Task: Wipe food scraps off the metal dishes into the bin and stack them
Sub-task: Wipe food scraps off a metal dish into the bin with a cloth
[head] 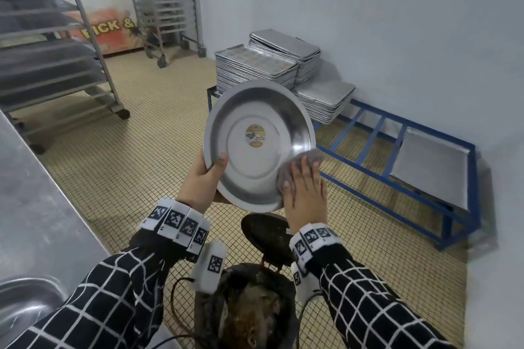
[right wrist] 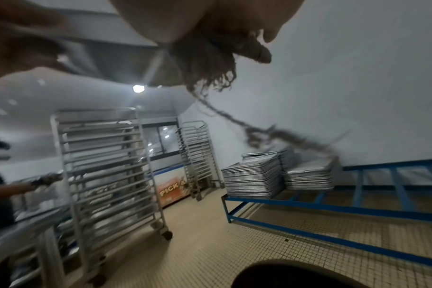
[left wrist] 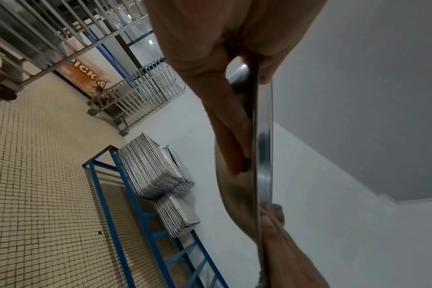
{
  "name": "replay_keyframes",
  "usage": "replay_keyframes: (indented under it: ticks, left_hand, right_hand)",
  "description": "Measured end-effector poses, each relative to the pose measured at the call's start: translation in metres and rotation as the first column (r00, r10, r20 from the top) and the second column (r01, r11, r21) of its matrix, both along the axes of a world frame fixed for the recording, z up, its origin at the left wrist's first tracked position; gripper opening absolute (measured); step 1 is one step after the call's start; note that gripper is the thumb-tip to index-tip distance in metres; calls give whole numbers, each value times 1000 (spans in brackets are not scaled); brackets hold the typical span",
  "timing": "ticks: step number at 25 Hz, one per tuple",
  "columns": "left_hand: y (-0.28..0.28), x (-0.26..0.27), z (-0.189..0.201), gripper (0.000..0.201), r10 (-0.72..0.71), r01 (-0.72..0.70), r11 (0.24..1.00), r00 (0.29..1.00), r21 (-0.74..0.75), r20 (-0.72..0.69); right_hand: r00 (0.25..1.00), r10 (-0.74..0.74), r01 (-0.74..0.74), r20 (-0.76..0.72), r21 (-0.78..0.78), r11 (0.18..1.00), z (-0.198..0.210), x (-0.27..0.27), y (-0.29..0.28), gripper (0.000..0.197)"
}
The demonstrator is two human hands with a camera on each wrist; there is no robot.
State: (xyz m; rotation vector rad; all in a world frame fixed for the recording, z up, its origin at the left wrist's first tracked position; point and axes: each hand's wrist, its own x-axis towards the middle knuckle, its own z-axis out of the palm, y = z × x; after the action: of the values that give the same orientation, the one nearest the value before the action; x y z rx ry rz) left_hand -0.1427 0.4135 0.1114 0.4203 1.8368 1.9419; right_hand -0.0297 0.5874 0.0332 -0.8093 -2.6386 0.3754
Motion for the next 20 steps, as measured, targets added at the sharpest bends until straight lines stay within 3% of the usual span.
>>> replay_keyframes:
  ticks: [3, 8, 10, 12, 14, 16, 18, 20]
  left_hand:
    - [-1, 2, -4, 24, 12, -12, 1000, 1000, -20, 21]
    - [-10, -11, -13, 8, 20, -16, 996, 999, -83, 43]
    - [-13, -19, -15, 6, 27, -23, 994, 999, -103, 38]
    - [-16, -25, -17, 15, 58, -56, 993, 998, -108, 12]
    - [-19, -26, -20, 21, 98, -105, 991, 992, -82, -79]
    - [-19, -22, -22, 46, 99, -111, 992, 983, -67, -154]
    - [-15, -15, -22, 67, 70, -74, 997, 989, -24, -131]
    - [-9, -8, -18, 73, 33, -30, 999, 994, 32, -107]
  right_hand:
    - [981, -36, 13, -190, -120, 993, 16, -6, 17, 61]
    - [945, -140, 32, -294, -344, 938, 43, -5, 28, 66]
    - [922, -191, 20, -337, -451, 893, 47, -5, 30, 53]
    - [923, -241, 50, -301, -528, 848, 45, -6, 28, 29]
    - [903, -293, 68, -313, -570, 819, 44, -8, 23, 19]
    - [836, -394, 63, -382, -647, 760, 43, -9, 14, 18]
    - [735, -512, 35, -445, -729, 684, 45, -13, -2, 20]
    - [647, -587, -10, -486, -776, 631, 47, -18, -20, 21]
